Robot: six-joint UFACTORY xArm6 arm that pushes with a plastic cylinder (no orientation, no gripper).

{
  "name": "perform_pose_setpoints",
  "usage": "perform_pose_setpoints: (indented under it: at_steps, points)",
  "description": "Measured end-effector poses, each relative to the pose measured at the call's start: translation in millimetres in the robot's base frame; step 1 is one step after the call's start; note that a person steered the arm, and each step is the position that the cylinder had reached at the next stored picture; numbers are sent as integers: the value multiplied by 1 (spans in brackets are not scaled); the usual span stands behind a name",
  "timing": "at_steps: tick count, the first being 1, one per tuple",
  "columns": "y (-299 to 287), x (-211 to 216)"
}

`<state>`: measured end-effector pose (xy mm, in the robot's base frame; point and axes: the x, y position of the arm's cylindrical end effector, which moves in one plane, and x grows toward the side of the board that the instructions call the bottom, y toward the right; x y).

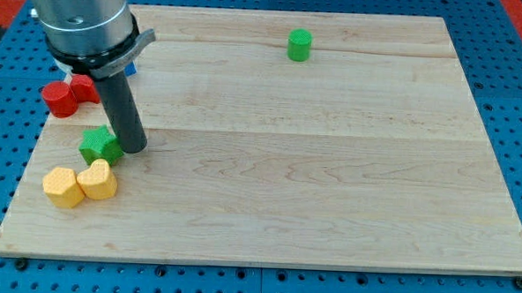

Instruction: Move the green circle to the top of the heart

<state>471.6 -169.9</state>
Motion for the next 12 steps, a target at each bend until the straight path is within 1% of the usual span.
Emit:
perform_pose_setpoints:
  at_steps: [1, 2, 3, 4, 5, 6, 7, 8, 9, 10, 11, 12]
  points:
    - [-24, -14]
    - [-36, -10]
    - [-44, 31]
    - [-31, 27]
    - [44, -36]
    - [167, -64]
    - [300, -128]
    - [350, -190]
    - [352, -239]
    - [297, -226]
    - [224, -198]
    - [196, -187]
